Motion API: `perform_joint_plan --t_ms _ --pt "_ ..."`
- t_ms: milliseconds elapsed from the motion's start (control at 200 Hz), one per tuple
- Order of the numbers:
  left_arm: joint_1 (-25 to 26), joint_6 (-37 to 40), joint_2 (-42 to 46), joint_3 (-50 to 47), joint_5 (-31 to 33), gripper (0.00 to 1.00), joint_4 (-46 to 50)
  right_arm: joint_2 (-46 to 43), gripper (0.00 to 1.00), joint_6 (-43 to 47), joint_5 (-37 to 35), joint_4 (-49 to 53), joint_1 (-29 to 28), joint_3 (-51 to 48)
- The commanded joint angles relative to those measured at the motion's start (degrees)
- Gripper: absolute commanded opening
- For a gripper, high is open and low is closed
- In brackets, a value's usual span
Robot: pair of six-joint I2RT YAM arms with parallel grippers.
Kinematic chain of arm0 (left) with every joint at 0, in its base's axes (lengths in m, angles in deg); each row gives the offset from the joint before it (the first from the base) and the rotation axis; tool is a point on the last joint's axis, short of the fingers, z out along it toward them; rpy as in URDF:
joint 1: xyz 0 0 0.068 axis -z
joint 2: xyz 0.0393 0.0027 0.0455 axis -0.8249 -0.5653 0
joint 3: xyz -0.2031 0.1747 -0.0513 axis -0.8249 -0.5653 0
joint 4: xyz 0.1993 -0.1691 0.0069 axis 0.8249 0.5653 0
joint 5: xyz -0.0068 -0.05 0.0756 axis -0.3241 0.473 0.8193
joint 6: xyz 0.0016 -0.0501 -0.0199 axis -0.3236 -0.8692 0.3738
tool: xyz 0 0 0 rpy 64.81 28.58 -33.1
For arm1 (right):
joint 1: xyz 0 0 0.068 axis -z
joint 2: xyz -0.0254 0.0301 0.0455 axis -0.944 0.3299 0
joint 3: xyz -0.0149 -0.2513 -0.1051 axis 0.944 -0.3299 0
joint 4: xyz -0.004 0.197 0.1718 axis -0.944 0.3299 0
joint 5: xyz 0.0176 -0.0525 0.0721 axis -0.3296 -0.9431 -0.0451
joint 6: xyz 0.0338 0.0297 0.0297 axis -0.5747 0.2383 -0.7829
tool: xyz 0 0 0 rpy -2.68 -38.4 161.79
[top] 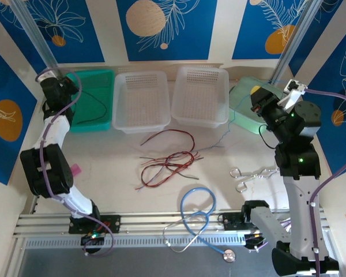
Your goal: Untangle the cables
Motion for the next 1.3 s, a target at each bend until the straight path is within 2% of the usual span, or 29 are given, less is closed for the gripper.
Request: perform_joint_plan --t_ms 0,90,155,395,545,665,700,730,800,895,985,1116,1296 --pt "1.2 1.6 -4.3 7.5 4.9 0.00 16.1 -1.2 0.00 1.8 -1.5 0.0 -0.3 0.9" --pt "1.3 4.6 -8.1 13.7 7.3 0.00 25.8 -1.2 0.00 1.7 -1.5 0.0 -0.4 0.9" --pt "1.3 5.6 -9.7 15.2 8.2 0.00 27.7 -1.1 0.00 1.8 -1.5 0.0 -0.4 1.0" --pt "1.3 7.2 -19.0 22.0 1.6 0.00 36.3 0.0 0.00 -0.6 -1.0 -2.0 -1.5 1.0" --pt "1.4 6.4 -24.6 26.5 -3.5 0.00 40.5 0.9 0.00 0.2 -2.3 -4.8 -6.5 1.6" --pt "1.6 7.2 -29.1 30.7 -4.4 0.03 44.6 2.8 0.00 2.3 -4.0 -4.6 -10.0 3.3" --pt "1.6 7.4 -29.7 31.4 -4.5 0.07 45.2 3.1 0.00 2.5 -4.2 -4.6 -10.6 3.7" --pt "1.6 7.6 -30.0 31.8 -4.9 0.16 45.6 3.5 0.00 2.6 -4.3 -4.7 -11.2 3.9" --pt "1.6 8.3 -29.1 31.8 -5.5 0.47 45.6 4.1 0.00 2.7 -4.5 -5.2 -12.2 4.2" --pt "1.6 9.6 -26.5 30.6 -4.4 0.62 44.2 4.9 0.00 2.9 -4.8 -5.8 -13.6 4.5" --pt "1.6 11.2 -24.4 30.9 -2.8 0.81 44.4 6.1 0.00 3.2 -4.9 -7.1 -15.6 4.6" --pt "1.6 13.6 -20.7 30.4 -2.5 0.90 42.9 8.9 0.00 4.0 -5.1 -8.8 -18.3 6.5" --pt "1.8 13.0 -13.9 27.6 -5.6 0.93 39.8 15.3 0.00 4.3 -4.6 -13.0 -22.5 11.3"
